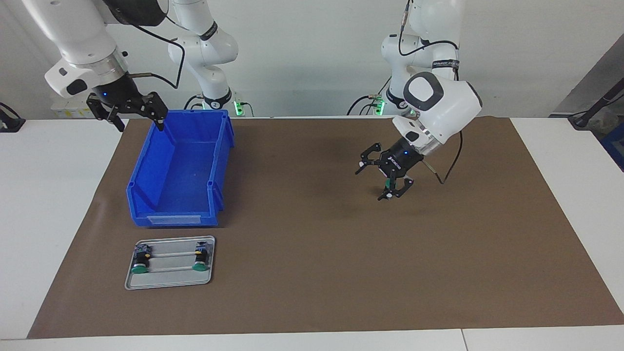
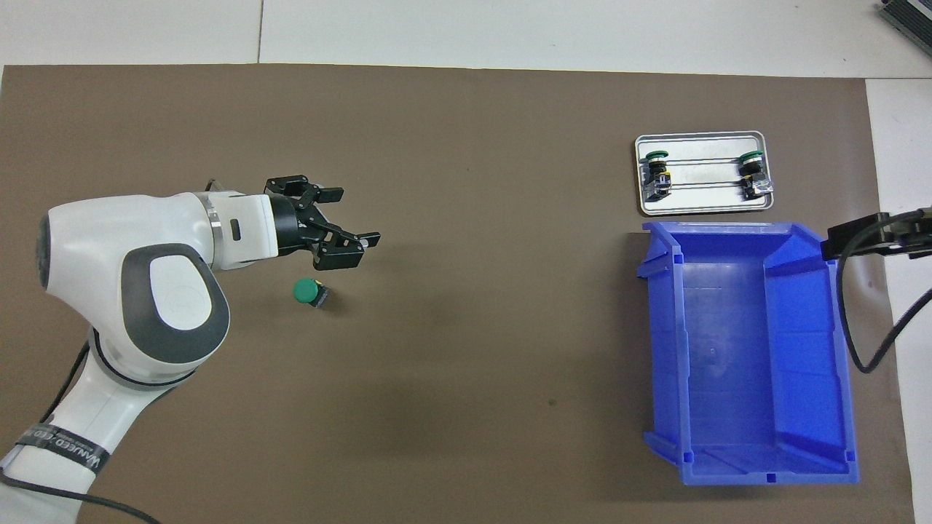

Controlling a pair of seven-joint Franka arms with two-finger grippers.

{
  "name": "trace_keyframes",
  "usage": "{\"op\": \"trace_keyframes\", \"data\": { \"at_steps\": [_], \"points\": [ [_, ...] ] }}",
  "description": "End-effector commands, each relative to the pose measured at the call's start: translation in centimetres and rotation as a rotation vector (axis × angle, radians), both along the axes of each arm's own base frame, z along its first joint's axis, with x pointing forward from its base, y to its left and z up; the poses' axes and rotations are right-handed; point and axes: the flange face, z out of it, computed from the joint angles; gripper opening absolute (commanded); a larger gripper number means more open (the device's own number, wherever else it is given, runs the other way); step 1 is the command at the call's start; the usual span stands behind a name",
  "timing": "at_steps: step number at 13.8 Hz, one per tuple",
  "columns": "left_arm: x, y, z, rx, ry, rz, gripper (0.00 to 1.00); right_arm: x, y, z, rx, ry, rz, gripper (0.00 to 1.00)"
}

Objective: Place and press button with both arms

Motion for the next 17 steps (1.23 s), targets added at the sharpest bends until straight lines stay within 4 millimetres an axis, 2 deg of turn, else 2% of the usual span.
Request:
{"op": "trace_keyframes", "data": {
  "at_steps": [1, 3, 5, 8, 9, 10, 13, 16, 17],
  "points": [
    [-0.9, -1.4, 1.3, 0.002, 0.086, 0.038, 1.0, -0.1, 0.0, 0.0, -0.001, 0.01, 0.004, 1.0],
    [-1.8, -1.9, 2.9, 0.051, 0.158, 0.03, 1.0, -0.1, 0.1, 0.0, -0.001, 0.01, 0.005, 1.0],
    [-2.7, -2.0, 5.6, 0.147, 0.217, 0.034, 1.0, -0.1, 0.1, 0.1, -0.001, 0.009, 0.005, 1.0],
    [-4.2, -0.5, 9.0, 0.236, 0.307, 0.068, 1.0, -0.1, 0.0, 0.0, -0.001, 0.01, 0.004, 1.0],
    [-4.7, 1.1, 9.9, 0.271, 0.349, 0.106, 1.0, -0.1, 0.1, 0.0, -0.001, 0.01, 0.005, 1.0],
    [-4.9, 2.6, 10.5, 0.325, 0.376, 0.145, 1.0, -0.1, 0.0, 0.0, -0.001, 0.01, 0.004, 1.0],
    [-5.7, 4.8, 11.9, 0.572, 0.416, 0.306, 1.0, -0.1, 0.0, 0.0, -0.001, 0.01, 0.004, 1.0],
    [-6.6, 5.4, 12.0, 0.603, 0.519, 0.592, 1.0, -0.1, 0.0, 0.0, -0.001, 0.01, 0.004, 1.0],
    [-6.8, 5.3, 11.9, 0.599, 0.535, 0.633, 1.0, -0.1, 0.0, 0.0, -0.001, 0.01, 0.004, 1.0]
  ]
}}
